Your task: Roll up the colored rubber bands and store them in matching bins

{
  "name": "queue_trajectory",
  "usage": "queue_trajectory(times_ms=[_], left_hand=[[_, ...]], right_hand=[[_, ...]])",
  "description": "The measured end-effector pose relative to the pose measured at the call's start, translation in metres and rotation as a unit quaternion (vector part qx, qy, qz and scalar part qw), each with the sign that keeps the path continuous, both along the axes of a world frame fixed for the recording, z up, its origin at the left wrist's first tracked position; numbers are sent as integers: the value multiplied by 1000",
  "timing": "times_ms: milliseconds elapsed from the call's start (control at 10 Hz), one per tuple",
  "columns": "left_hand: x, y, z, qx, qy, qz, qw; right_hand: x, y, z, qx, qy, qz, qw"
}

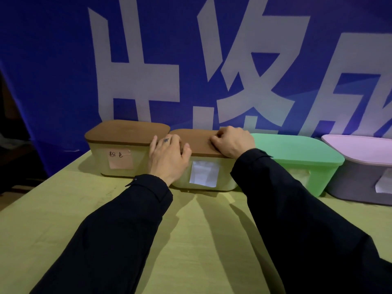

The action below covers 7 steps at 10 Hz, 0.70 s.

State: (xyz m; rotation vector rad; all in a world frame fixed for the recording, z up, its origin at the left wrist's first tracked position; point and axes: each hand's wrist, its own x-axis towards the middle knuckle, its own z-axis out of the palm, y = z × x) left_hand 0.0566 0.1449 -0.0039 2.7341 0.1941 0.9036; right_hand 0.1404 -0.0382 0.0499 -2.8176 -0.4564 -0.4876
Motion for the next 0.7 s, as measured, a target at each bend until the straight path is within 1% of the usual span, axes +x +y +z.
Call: queue_trajectory(times_ms=[100, 200, 300, 400, 500, 600, 700], left_hand=[[-4, -4, 2, 3, 32, 6, 999], [-13, -11, 8, -10, 72, 11, 997], [-24, -17, 11, -9, 88, 2, 996], [-41, -29, 9, -13, 11, -37, 999], [-66, -49, 4, -7, -106, -110, 988], [-79, -68, 3, 21, -123, -137, 983], [-80, -85, 2, -74, -74, -172, 980]], right_hand=[[-18, -6, -16, 54, -98, 21, 993], [-38, -13, -37, 41, -138, 67, 987], [-54, -20, -44, 37, -126, 101, 986], [-72, -31, -41, 49, -131, 130, 981], [-91, -42, -44, 61, -160, 135, 976], [-110, -54, -45, 84, -169, 120, 975], [-116, -65, -46, 126, -165, 109, 972]])
